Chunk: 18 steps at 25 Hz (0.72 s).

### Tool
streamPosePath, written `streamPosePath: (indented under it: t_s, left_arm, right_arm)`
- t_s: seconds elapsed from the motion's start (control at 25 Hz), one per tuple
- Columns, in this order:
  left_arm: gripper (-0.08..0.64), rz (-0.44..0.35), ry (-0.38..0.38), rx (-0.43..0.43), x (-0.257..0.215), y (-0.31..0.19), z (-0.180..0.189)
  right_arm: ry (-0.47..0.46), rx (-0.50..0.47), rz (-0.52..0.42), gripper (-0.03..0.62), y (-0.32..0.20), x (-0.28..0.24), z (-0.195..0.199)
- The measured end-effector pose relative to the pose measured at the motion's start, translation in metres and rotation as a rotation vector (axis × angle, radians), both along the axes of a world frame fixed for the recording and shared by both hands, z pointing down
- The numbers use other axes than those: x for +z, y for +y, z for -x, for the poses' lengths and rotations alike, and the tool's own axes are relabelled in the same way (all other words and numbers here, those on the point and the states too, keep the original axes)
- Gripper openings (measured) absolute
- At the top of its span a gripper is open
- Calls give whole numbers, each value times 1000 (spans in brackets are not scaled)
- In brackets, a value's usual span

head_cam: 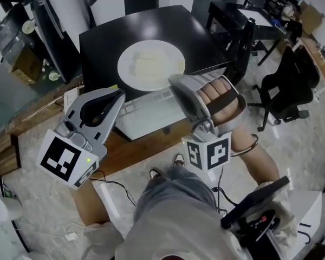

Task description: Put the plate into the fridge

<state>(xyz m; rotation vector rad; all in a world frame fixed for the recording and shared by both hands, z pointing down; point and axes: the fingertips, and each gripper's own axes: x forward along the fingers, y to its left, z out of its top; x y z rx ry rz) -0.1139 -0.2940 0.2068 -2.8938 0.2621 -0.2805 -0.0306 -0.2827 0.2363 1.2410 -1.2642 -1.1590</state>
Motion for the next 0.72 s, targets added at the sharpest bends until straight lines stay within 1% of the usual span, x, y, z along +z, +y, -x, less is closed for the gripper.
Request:
streamPosePath:
  t_s: [0.04,0.12,0.2,0.32,0.44,0.56,0.72]
  left_arm:
    - [18,19,35,-5,-3,7,2]
    - [18,39,74,-5,-6,22,8]
    - [18,45,90,-10,-1,35,18]
    - [18,48,114,-47,16,48,37]
    - [18,51,113,-86,33,60,45]
    - [18,55,96,-107,46,78,39]
    - [18,65,84,-135,64,122,8]
  right_arm:
    - [-6,1,-1,31,3,-1,2]
    - [-18,5,-9,31,10,-3,6]
    - [-23,12,-22,31,19,-2,14]
    - [-20,19,-38,31,37,11,36]
    - [-22,20,-41,31,56,21,50]
    - [-21,17,-42,30,78,25,50]
    - [-22,-1,-48,31,125,35,24]
